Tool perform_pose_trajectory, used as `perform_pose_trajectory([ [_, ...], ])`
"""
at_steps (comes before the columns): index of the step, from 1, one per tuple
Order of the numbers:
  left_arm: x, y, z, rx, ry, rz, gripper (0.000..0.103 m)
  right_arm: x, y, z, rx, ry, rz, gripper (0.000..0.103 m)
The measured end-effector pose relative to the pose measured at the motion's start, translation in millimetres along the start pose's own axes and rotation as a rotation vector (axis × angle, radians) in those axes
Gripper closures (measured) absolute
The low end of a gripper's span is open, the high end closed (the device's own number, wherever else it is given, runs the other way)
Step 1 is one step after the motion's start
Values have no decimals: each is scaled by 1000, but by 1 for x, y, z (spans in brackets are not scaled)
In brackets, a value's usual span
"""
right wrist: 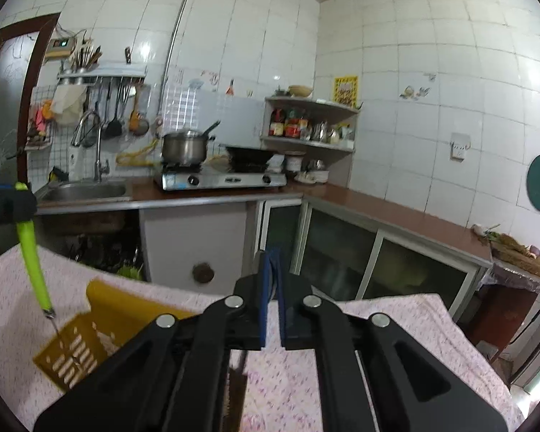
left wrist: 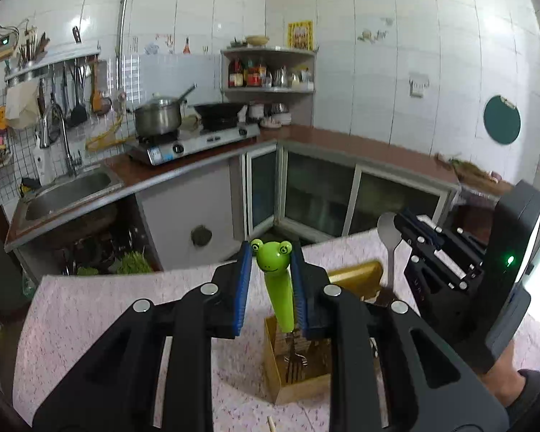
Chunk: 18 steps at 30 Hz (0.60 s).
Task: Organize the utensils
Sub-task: 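Lift the green fork with the left tool and drop it into the yellow caddy, then return the left tool to the table and grasp a wooden chopstick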
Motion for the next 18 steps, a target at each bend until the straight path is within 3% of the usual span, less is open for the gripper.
perform_pose_trajectory([
  [1, -4, 0, -1, -2, 7, -1, 75, -3, -1, 1, 5, 8, 2, 94],
  [2, -7, 0, 0, -1, 7, 0, 59, -5, -2, 4, 7, 12, -3, 76],
  [3, -9, 1, 3, -3, -3, 7, 39, -6, -5, 6, 15, 16, -15, 45],
  [4, -10, 1, 7, -3, -10, 11, 31, -5, -8, 10, 44, 18, -42, 36],
  [5, -10, 2, 11, -1, -18, 13, 24, -3, -11, 15, 71, 22, -61, 36],
  [12, -42, 29, 61, 55, -44, 63, 24, -5, -66, 74, 25, 10, -124, 36],
  [15, -83, 52, 92, 115, -30, 88, 23, -31, -102, 110, 2, 51, -143, 36],
  [18, -139, 69, 122, 174, 15, 111, 23, -79, -131, 139, -31, 174, -153, 36],
])
Point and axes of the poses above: each gripper's, at about its wrist camera, not at the fingertips, and z roughly against the way its jaws point, y to its left, x to its top, the point moved 7 cm from there along -z, roughly the way its jaws point, and after that the axes turned 3 degrees about -z, right-handed, at the moved point
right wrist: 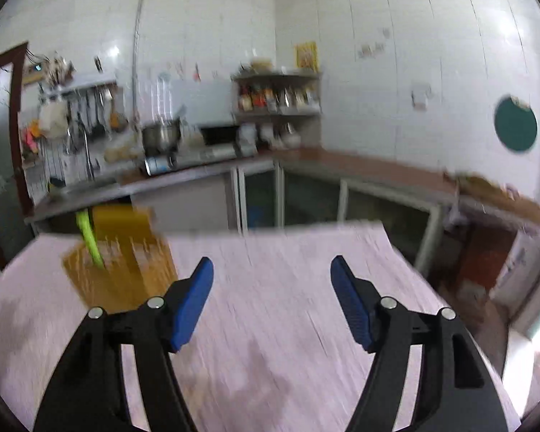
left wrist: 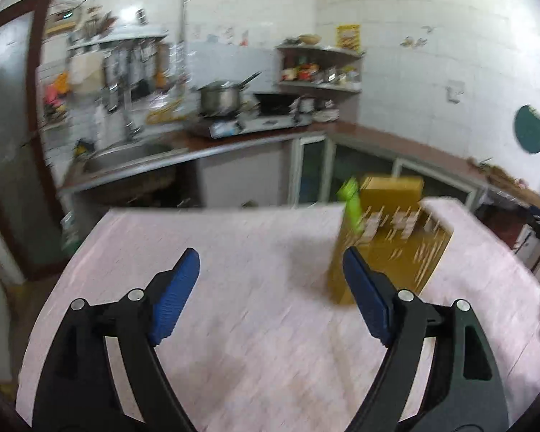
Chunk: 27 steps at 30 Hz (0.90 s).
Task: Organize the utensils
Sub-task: 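Return the left tool to the table and grasp a wooden chopstick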
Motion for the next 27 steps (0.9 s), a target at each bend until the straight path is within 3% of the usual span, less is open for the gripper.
perform_pose_trajectory([
  [6, -75, 9, 34, -1, 72, 44, 23, -58, -24, 30, -30, 110, -3, 37],
  [12, -110, -2, 46, 17, 91, 20, 18, -94, -24, 54, -44, 156, 22, 37],
  [17, -115, -4, 33, -13, 153, 48, 15, -109, -10, 48, -5, 233, 48, 37],
  [20, -116, -2, 21, 5, 183, 62, 15, -114, 2, 41, 1, 257, 67, 41],
  [27, -122, -20, -9, 15, 269, 18, 15, -136, 18, 13, 7, 340, 80, 44],
])
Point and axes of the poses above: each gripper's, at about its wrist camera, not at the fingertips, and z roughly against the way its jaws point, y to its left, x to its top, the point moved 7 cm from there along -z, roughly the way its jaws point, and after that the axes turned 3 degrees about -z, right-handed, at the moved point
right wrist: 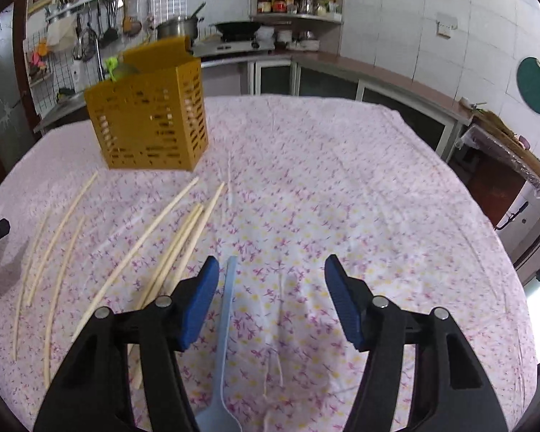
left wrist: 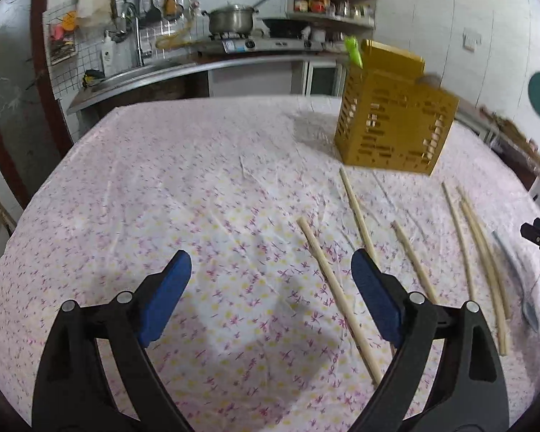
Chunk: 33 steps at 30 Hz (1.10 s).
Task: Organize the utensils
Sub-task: 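Return the left tool to the table and grasp a wooden chopstick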
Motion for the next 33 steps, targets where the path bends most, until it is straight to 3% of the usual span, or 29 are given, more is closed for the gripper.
perform_pose_trajectory([
  [5, -2, -9, -23, -16, 80, 4, 15, -6, 5, -19, 6, 75, 4, 59],
  [10, -1, -19, -32, -17, 97, -18, 15, -11, 28, -29, 40, 115, 66, 68],
  [13, -3, -21, -35, -25, 119, -26, 15, -17, 29, -41, 13, 159, 69, 76],
  [16, -4, -19, -41, -22, 134, -33, 15, -16, 34, -47, 9, 162, 95, 79],
  [20, -9, -22, -52, -49, 177, -18, 15, -13, 41, -54, 14, 177, 107, 94],
  [29, -1, -31, -75, -52, 204, -65, 12, 11, 30, -54, 35, 158, 97, 96],
  [33, 8, -27, -80, -37, 212, -62, 25, 20, 28, -55, 47, 145, 90, 96],
])
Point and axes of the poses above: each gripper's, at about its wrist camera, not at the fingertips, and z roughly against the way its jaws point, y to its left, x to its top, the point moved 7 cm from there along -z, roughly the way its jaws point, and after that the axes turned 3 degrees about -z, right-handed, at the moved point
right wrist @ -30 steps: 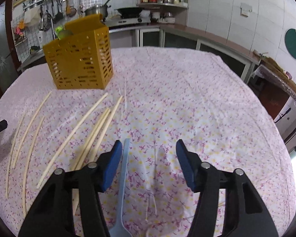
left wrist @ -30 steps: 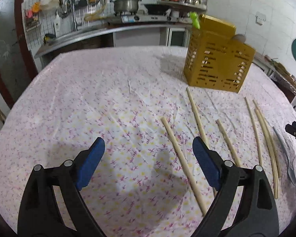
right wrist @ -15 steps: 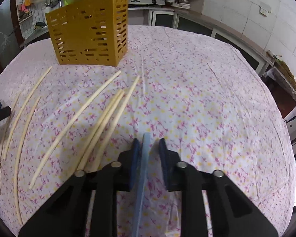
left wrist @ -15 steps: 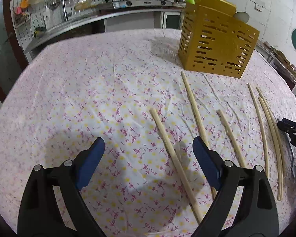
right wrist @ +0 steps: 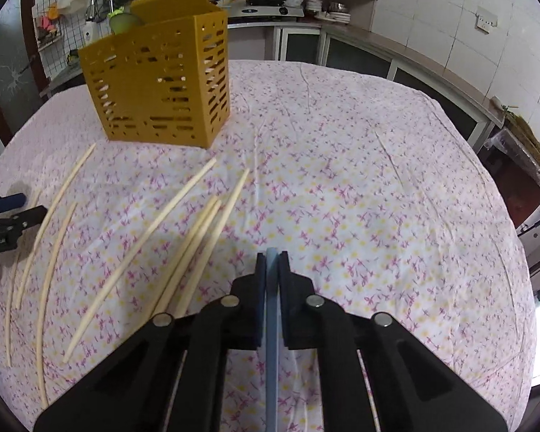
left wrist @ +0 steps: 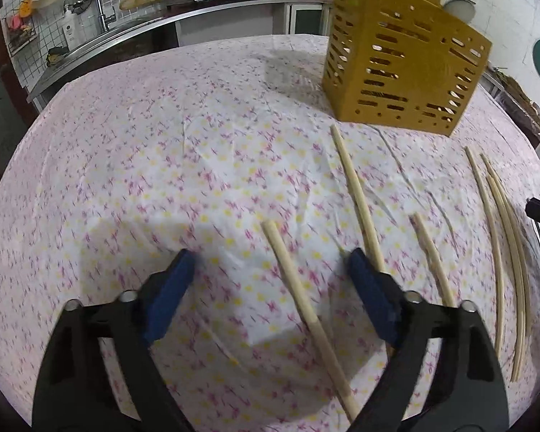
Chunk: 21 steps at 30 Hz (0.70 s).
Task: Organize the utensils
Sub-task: 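Return the left tool to the table and grasp a wooden chopstick, then drop the blue spoon into the caddy with the right tool while the left tool holds a chopstick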
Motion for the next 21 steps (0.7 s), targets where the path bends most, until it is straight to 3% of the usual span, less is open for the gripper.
perform_pose_trajectory([
  [5, 5, 4, 0, 0, 15, 10, 44, 7, 3, -8, 38, 6, -10, 96],
  [7, 6, 4, 1, 4, 13, 5, 63, 10, 4, -10, 43, 5, -12, 96],
  [8, 6, 6, 2, 4, 14, 9, 81, 10, 5, -10, 45, 4, -11, 96],
  [9, 7, 8, 4, 4, 14, 18, 93, 12, 6, -10, 49, 1, -10, 96],
  [14, 6, 8, 12, -2, 8, -1, 98, 16, 7, -3, 68, -13, -16, 96],
  [21, 9, 6, 56, -10, -79, -44, 103, 21, 3, 24, 73, -62, -24, 96],
])
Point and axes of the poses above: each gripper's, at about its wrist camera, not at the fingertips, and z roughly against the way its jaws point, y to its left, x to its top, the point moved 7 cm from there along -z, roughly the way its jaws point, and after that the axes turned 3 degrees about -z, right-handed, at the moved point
